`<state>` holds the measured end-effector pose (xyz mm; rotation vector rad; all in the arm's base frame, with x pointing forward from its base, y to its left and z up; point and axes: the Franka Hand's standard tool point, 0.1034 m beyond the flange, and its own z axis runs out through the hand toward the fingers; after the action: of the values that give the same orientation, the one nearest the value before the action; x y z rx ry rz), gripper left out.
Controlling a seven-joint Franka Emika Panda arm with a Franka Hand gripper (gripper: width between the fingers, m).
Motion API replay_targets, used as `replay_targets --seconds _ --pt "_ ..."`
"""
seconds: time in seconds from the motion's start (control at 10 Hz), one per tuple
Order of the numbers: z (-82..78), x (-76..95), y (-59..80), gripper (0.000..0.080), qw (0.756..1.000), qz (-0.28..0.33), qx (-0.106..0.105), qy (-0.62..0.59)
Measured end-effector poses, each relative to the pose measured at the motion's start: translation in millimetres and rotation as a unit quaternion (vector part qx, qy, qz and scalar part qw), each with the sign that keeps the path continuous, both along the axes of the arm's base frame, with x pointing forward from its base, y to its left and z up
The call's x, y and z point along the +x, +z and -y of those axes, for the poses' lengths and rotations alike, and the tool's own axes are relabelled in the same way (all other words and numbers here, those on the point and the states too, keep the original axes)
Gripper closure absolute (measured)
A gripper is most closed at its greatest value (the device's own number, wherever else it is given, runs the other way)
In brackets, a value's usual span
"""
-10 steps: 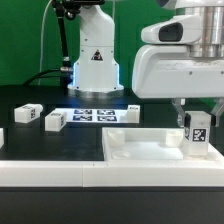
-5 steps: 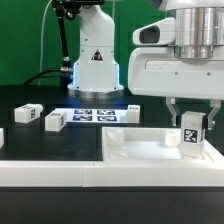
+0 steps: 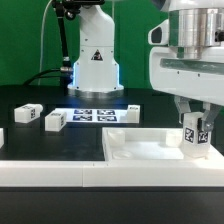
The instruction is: Assemble one leg
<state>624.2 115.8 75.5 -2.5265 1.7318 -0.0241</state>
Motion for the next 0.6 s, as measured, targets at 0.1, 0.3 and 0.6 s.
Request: replay_targets --seconds 0.1,0.3,0.6 --pt "0.0 0.0 0.0 0.0509 1.000 0.000 0.000 -0.006" --pt "-0.1 -0.1 -0.1 0.0405 1.000 0.001 -0.001 0.019" --pt "-2.3 -0.6 -0.5 0.0171 0.991 0.007 -0.008 0.136"
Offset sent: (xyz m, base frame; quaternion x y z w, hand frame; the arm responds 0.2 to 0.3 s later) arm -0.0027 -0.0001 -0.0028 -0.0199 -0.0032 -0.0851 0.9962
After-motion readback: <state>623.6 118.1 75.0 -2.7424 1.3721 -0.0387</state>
